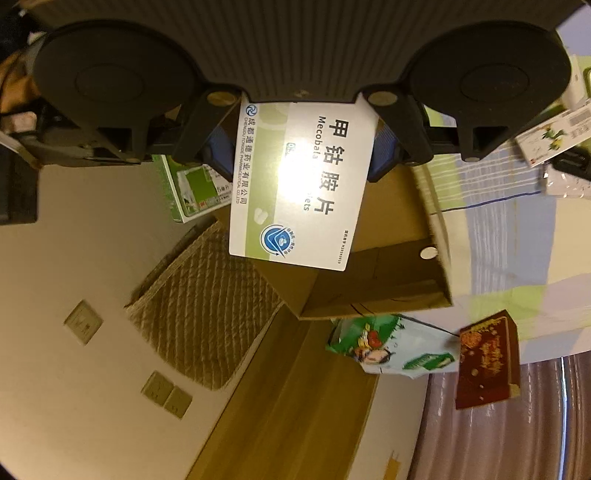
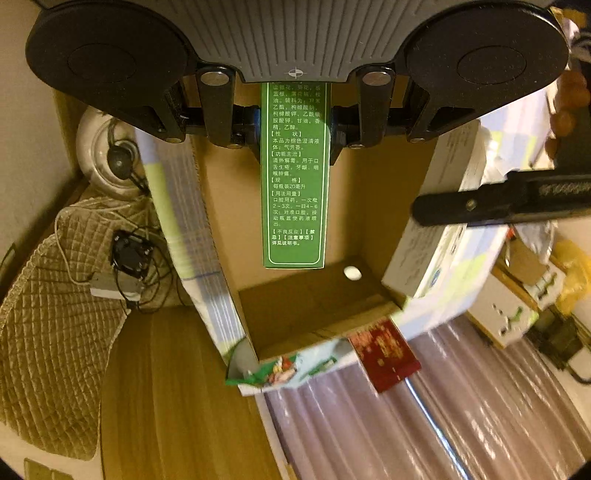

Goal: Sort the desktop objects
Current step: 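Carry both held boxes over the cardboard box, then open the left gripper to drop the white box while the right gripper drops the green box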

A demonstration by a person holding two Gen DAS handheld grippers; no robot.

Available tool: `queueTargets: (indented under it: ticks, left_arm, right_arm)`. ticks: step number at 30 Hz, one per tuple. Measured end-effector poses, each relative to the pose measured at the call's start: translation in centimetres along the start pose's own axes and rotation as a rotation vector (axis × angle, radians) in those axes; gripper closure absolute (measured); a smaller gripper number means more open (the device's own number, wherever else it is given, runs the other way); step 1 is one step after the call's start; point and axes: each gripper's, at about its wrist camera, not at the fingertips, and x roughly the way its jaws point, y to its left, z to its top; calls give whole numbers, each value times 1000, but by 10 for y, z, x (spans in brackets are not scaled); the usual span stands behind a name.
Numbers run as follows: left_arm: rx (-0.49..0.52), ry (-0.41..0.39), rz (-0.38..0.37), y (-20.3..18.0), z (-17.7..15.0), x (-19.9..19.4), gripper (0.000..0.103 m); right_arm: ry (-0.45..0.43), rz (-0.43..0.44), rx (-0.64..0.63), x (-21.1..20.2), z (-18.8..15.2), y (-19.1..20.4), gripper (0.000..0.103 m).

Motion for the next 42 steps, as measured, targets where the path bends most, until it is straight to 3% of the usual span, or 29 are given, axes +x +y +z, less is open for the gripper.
queueTargets:
  ticks: [5,12,21,25,42]
  left_arm:
    - [31,64,63,-3,-3,33,33]
    - [98,142,131,-14,-12,63,33]
    - [126,177,156,-16,-13,74,32]
    - [140,191,166,-18,-13,78,26]
    - [134,173,169,-20,-17,61,23]
  right_arm:
    - [48,-73,-87,21,-4,-1,73]
    - [62,-70,-111,28,-7,-9,73]
    - [73,-63,-103,25,-4,-9,73]
    - [84,-65,-111,23,-3,-8,73]
    - [91,-106,-179,26,-8,-2,73]
